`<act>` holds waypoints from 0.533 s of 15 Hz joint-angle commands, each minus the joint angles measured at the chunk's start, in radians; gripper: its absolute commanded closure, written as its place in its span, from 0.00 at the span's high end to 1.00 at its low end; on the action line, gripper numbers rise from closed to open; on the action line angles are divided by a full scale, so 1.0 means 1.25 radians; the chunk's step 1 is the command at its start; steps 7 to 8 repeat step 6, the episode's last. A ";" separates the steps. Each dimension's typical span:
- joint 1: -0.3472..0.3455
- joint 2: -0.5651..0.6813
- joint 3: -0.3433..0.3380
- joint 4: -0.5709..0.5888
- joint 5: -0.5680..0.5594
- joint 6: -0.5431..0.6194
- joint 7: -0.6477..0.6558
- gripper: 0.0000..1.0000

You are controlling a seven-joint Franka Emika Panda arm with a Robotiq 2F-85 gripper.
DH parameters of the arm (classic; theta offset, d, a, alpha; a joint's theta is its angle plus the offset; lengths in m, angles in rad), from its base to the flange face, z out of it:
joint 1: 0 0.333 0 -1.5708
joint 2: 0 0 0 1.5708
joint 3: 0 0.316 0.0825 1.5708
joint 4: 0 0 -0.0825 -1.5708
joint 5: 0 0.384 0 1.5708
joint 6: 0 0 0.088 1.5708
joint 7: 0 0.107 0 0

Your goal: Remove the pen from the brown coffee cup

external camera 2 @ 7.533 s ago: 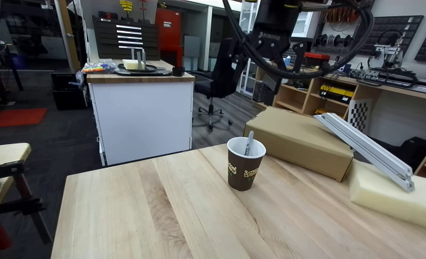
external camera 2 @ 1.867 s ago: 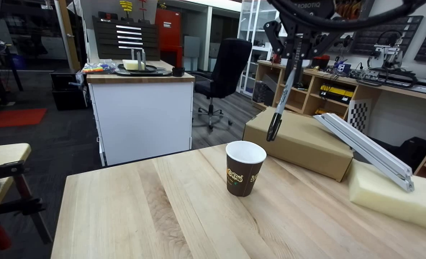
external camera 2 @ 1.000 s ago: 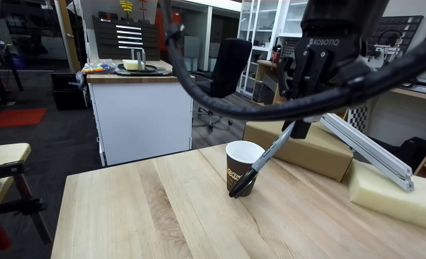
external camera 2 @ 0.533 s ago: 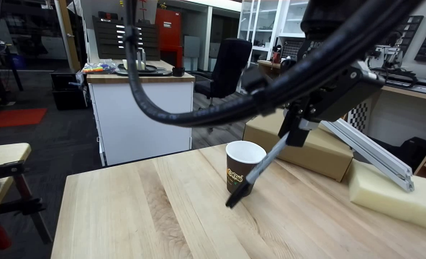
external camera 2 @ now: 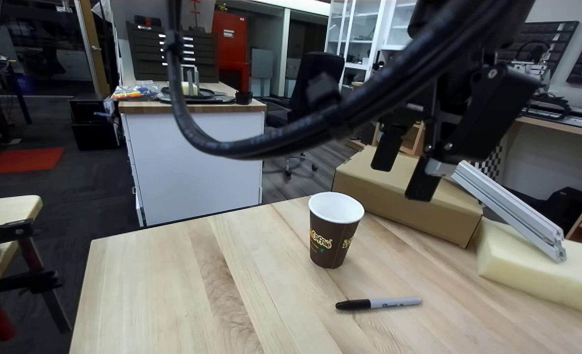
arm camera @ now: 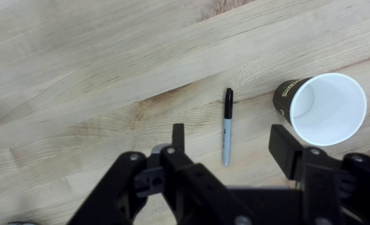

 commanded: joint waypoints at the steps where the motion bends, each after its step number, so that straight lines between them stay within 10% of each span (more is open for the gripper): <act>1: -0.001 -0.005 0.001 -0.001 0.000 -0.003 0.000 0.76; 8: 0.000 -0.013 0.002 -0.008 0.000 -0.002 -0.001 0.81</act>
